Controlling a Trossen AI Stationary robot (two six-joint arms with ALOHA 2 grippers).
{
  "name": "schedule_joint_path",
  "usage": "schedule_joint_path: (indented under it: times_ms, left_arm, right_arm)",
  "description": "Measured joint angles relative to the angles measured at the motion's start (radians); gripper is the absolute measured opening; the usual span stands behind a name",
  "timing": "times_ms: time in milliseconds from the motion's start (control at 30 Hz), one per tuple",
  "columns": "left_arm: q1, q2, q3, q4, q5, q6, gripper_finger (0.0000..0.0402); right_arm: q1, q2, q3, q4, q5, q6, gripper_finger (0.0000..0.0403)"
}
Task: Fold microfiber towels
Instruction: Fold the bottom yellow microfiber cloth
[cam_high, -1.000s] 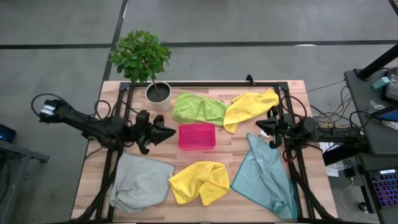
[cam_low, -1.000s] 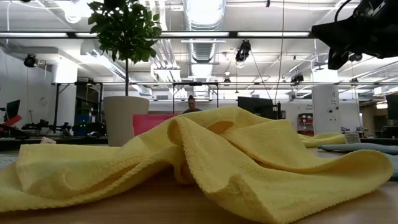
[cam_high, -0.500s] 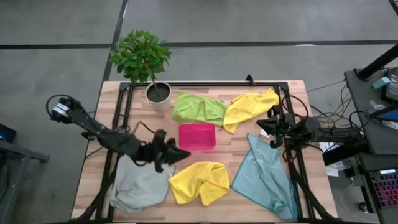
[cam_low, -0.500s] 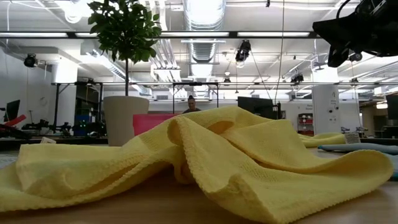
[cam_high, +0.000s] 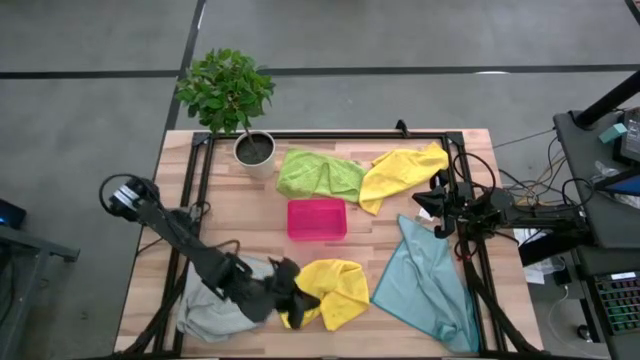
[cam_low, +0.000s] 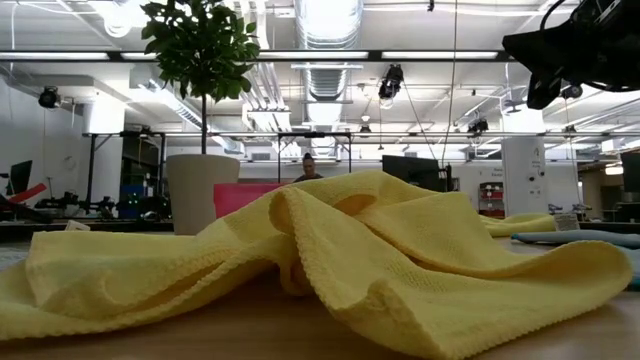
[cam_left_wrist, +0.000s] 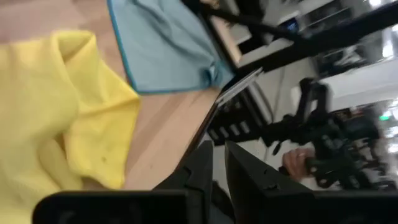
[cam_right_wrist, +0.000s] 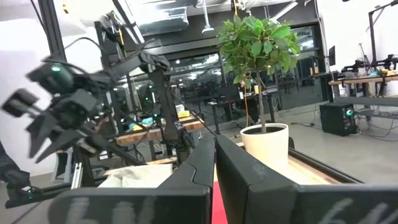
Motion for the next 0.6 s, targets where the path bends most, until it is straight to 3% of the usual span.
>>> schedule_joint_path:
  times_ms: [400, 600]
  left_arm:
    - [-0.035, 0.362, 0.503, -0.444, 0.166, -0.096, 0.0028]
    - [-0.034, 0.470, 0.588, -0.769, 0.248, -0.096, 0.0028]
  right_arm:
    - [0.000, 0.000, 0.000, -0.001, 0.000, 0.012, 0.0009]
    - [0.000, 0.000, 0.000, -0.001, 0.000, 0.025, 0.0009]
